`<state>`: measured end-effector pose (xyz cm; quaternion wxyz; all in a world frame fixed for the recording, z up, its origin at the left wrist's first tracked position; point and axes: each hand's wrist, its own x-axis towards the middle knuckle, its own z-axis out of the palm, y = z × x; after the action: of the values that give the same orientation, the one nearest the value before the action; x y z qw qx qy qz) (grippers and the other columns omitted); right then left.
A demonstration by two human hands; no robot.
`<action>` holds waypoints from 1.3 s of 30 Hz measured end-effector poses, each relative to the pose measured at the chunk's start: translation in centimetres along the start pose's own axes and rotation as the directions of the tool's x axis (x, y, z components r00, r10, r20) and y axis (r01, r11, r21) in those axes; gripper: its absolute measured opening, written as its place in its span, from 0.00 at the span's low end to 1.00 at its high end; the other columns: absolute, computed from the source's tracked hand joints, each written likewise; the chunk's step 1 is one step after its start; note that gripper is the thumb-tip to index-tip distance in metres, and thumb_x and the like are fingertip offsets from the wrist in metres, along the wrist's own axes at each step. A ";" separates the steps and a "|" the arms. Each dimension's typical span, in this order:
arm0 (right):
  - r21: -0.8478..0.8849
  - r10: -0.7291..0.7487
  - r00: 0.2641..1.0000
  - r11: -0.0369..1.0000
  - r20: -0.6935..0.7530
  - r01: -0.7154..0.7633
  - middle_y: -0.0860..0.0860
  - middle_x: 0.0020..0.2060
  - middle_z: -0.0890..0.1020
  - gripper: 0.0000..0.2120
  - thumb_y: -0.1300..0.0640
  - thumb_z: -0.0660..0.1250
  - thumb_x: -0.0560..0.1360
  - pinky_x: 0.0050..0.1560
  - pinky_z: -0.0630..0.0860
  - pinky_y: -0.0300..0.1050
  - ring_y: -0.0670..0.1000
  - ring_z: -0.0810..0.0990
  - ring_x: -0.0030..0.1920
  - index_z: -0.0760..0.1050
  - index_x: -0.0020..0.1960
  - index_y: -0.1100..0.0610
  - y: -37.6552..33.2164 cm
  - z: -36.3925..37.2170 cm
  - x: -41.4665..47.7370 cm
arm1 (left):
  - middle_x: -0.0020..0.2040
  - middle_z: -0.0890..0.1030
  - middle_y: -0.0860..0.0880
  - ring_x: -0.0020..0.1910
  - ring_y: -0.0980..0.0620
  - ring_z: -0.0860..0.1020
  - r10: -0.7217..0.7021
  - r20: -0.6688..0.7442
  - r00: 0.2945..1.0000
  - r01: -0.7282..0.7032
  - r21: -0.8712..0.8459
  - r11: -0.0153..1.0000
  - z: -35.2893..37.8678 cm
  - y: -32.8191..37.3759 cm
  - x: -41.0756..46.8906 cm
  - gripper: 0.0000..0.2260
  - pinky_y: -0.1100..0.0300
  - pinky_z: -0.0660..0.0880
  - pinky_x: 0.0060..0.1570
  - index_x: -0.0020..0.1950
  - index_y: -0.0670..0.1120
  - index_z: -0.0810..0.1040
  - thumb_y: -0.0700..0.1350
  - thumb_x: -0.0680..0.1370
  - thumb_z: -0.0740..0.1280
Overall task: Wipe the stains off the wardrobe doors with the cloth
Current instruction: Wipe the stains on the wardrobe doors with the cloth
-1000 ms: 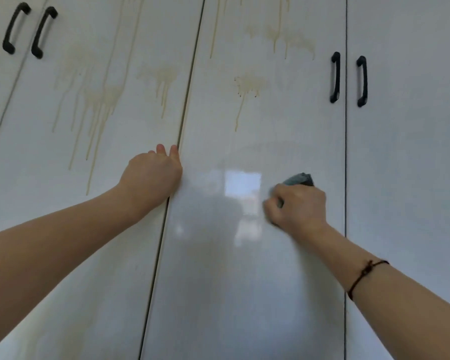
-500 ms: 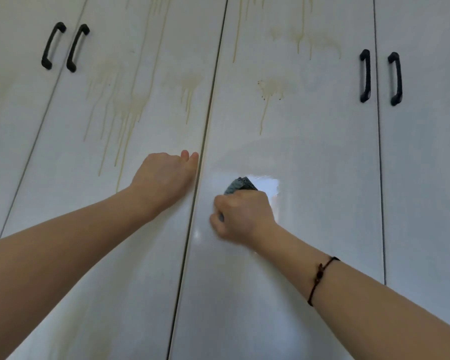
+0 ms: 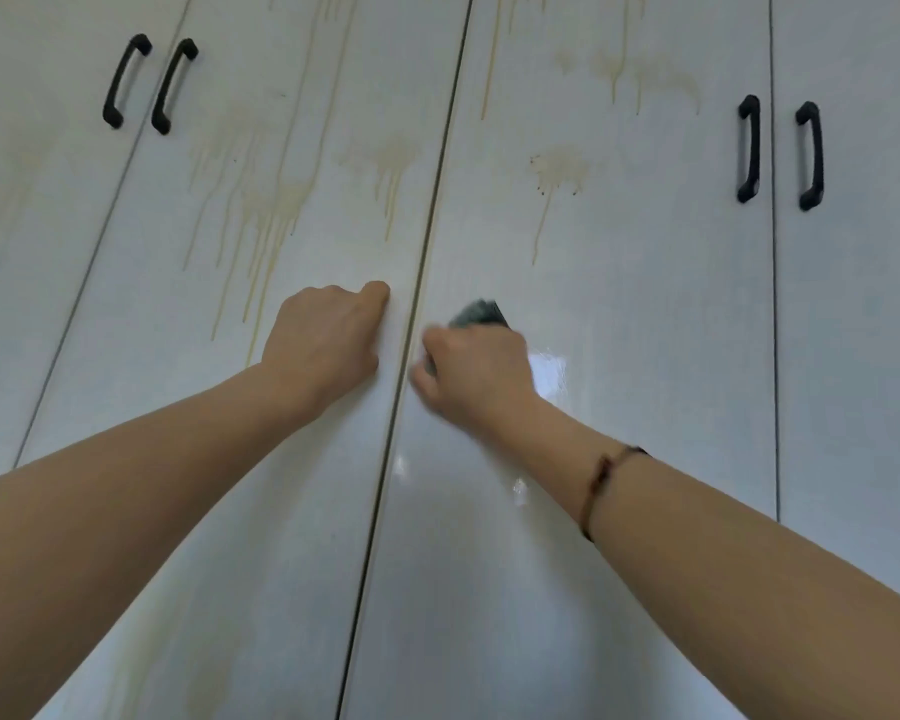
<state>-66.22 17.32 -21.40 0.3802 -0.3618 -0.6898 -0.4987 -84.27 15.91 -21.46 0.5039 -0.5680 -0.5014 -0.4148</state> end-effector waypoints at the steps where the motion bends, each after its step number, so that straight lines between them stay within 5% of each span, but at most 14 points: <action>1: -0.008 -0.012 1.000 1.000 0.000 0.012 0.52 0.25 0.75 0.12 0.49 0.65 0.71 0.29 0.60 0.40 0.58 0.74 0.26 0.68 0.34 0.53 1.6 -0.1 -2.1 | 0.27 0.69 0.47 0.24 0.46 0.65 0.011 0.001 1.000 -0.011 -0.001 1.000 -0.2 0.0 0.1 0.07 0.56 0.60 0.26 0.47 0.45 0.68 0.38 0.72 0.63; 5: -0.105 0.211 0.977 0.971 -0.035 -0.213 0.50 0.25 0.75 0.13 0.47 0.60 0.71 0.33 0.70 0.42 0.58 0.75 0.29 0.72 0.35 0.55 7.3 -1.7 -4.7 | 0.27 0.69 0.47 0.23 0.48 0.63 0.065 0.023 0.998 -0.066 0.024 0.998 -0.5 0.3 0.1 0.05 0.58 0.56 0.26 0.44 0.44 0.67 0.37 0.71 0.62; 11: 0.038 0.446 0.876 0.894 -0.181 -0.447 0.49 0.27 0.69 0.11 0.51 0.58 0.77 0.30 0.54 0.43 0.55 0.70 0.31 0.68 0.38 0.55 3.2 -1.5 5.1 | 0.30 0.70 0.47 0.26 0.48 0.65 0.030 0.026 0.999 -0.030 -0.013 0.999 -0.1 -0.2 0.0 0.07 0.56 0.55 0.26 0.47 0.45 0.66 0.39 0.72 0.62; 16: 0.140 0.219 0.964 0.970 -0.148 -0.199 0.53 0.31 0.78 0.10 0.49 0.62 0.76 0.31 0.61 0.44 0.57 0.71 0.31 0.71 0.39 0.52 -3.7 1.2 5.8 | 0.33 0.75 0.47 0.30 0.44 0.67 -0.006 -0.001 1.000 0.006 -0.043 0.999 0.4 -0.8 -0.1 0.07 0.53 0.61 0.32 0.51 0.46 0.70 0.41 0.74 0.62; 19: 0.145 -0.072 0.977 0.984 -0.200 0.102 0.51 0.21 0.71 0.16 0.54 0.71 0.67 0.28 0.55 0.37 0.56 0.67 0.21 0.63 0.32 0.52 -3.8 2.1 -0.1 | 0.28 0.69 0.48 0.26 0.44 0.65 0.033 0.018 0.999 -0.032 -0.042 0.999 0.3 -0.8 -0.3 0.10 0.54 0.59 0.28 0.50 0.47 0.65 0.40 0.72 0.63; 22: 0.116 -0.295 0.949 0.945 -0.112 0.307 0.51 0.19 0.69 0.13 0.55 0.72 0.64 0.28 0.55 0.36 0.55 0.64 0.20 0.69 0.30 0.55 -3.0 2.9 -2.5 | 0.28 0.70 0.48 0.26 0.43 0.66 0.085 0.033 0.996 -0.084 -0.030 0.996 0.1 -1.1 0.0 0.13 0.54 0.62 0.27 0.53 0.46 0.64 0.38 0.71 0.63; 25: -0.013 -0.276 0.954 0.961 -0.117 0.277 0.52 0.25 0.75 0.09 0.51 0.70 0.70 0.30 0.60 0.41 0.56 0.74 0.25 0.74 0.36 0.54 -1.9 1.9 2.0 | 0.31 0.74 0.45 0.29 0.39 0.70 0.141 0.019 0.990 -0.140 -0.036 0.989 -0.4 -1.5 0.2 0.13 0.52 0.67 0.30 0.58 0.45 0.68 0.39 0.74 0.63; 28: -0.074 -0.087 0.981 0.994 -0.173 0.075 0.51 0.32 0.73 0.09 0.48 0.59 0.78 0.33 0.61 0.45 0.58 0.75 0.34 0.69 0.42 0.52 0.3 -0.4 9.1 | 0.36 0.79 0.42 0.34 0.36 0.76 0.121 -0.031 0.992 -0.125 -0.131 0.983 -0.9 -1.9 0.0 0.14 0.49 0.73 0.36 0.65 0.45 0.71 0.42 0.79 0.61; 34: -0.056 -0.020 0.985 0.998 -0.172 0.011 0.52 0.30 0.73 0.08 0.52 0.60 0.76 0.30 0.57 0.44 0.58 0.73 0.32 0.69 0.40 0.54 2.5 -1.2 14.9 | 0.44 0.86 0.49 0.34 0.39 0.80 0.051 -0.053 0.997 -0.064 -0.291 0.955 -0.9 -2.1 0.6 0.26 0.53 0.73 0.33 0.71 0.49 0.70 0.47 0.74 0.49; 39: 0.106 -0.361 0.909 0.916 -0.207 0.388 0.50 0.25 0.74 0.05 0.57 0.65 0.67 0.26 0.58 0.42 0.53 0.73 0.24 0.70 0.34 0.53 0.1 2.0 5.3 | 0.41 0.84 0.58 0.33 0.49 0.82 0.007 0.053 0.999 0.013 -0.355 0.935 -2.7 -3.2 4.7 0.24 0.57 0.75 0.30 0.63 0.49 0.75 0.34 0.68 0.63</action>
<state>-68.81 19.90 -17.03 0.3645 -0.1466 -0.7427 -0.5423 -86.59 13.89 -15.94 0.3789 -0.6597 -0.4325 -0.4839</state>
